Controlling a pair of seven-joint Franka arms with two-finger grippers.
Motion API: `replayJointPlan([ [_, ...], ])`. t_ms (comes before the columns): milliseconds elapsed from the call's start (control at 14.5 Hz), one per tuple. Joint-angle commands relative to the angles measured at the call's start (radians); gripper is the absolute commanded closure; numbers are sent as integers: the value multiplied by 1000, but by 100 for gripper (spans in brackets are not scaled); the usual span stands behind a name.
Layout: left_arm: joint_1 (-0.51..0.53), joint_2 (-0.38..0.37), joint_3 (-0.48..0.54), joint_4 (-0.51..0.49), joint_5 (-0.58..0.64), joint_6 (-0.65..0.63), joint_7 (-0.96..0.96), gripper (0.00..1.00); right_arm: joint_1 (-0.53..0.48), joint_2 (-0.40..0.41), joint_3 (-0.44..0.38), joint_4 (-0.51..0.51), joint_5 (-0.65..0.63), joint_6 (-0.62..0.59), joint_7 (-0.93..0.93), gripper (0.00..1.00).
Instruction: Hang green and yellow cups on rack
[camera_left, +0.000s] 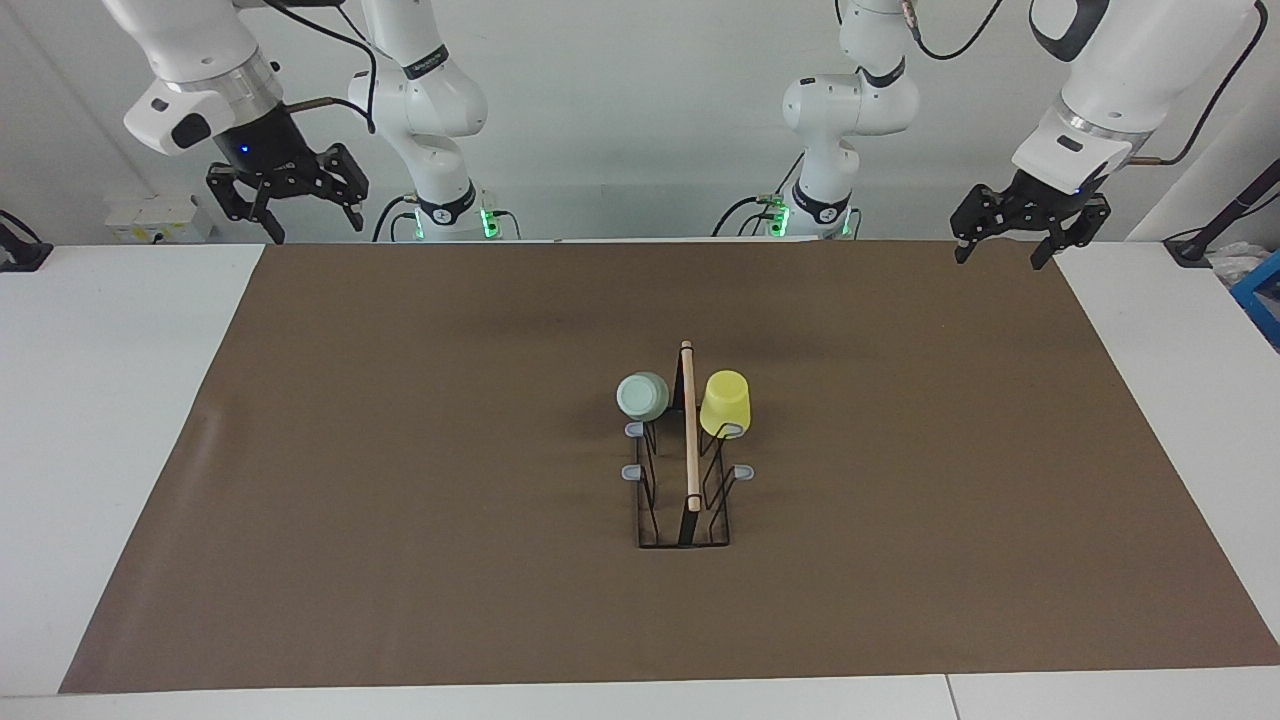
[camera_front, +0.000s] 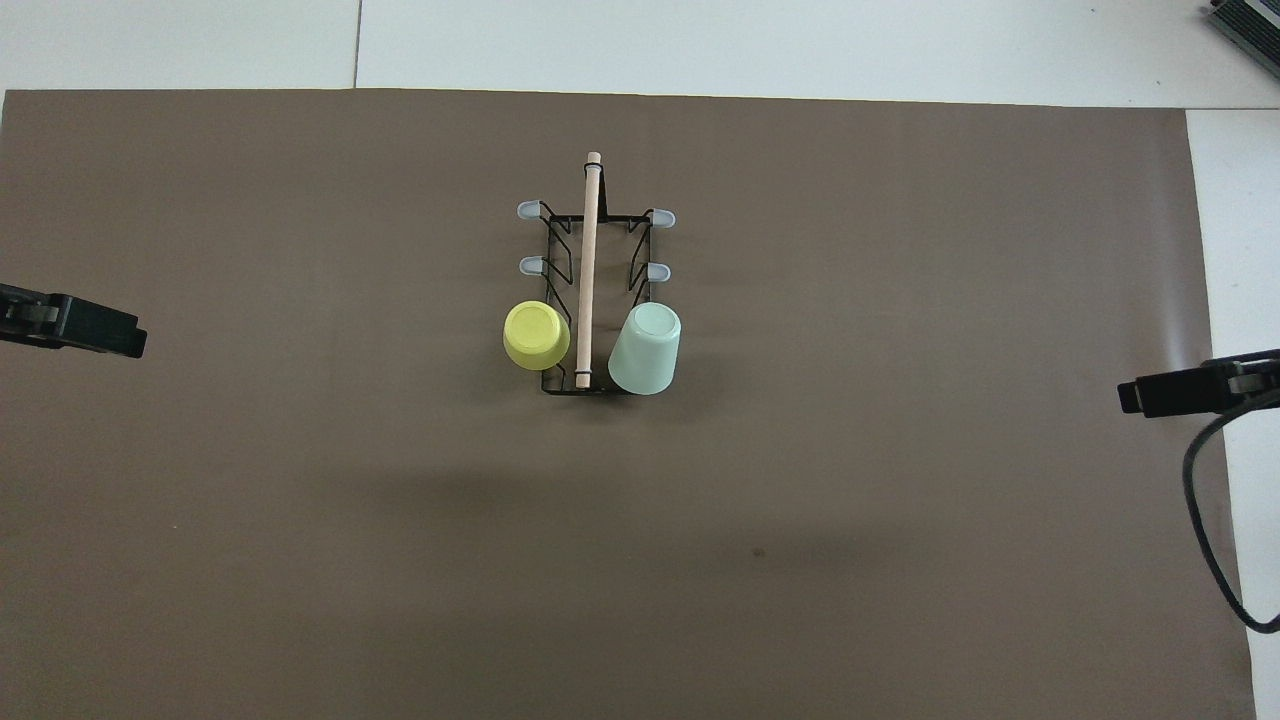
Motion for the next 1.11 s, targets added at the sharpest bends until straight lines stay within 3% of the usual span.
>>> replayJointPlan([
  [0,6,-21,-3,-16,-2,-9,-3,0,-21,33,7,63,-14,-70,29,0],
  [346,6,-21,-3,-14,-2,-9,-3,0,-34,56,2,101,-34,-73,93,0],
  [622,6,-23,-3,-14,-2,-7,-3,0,113,81,-174,106,-34,-62,93,0],
  [691,6,-21,-3,-16,-2,-7,-3,0,126,107,-186,115,-34,-62,93,0],
  [1037,6,-23,-3,-16,-2,-9,-3,0,135,111,-168,129,-36,-65,118,0],
])
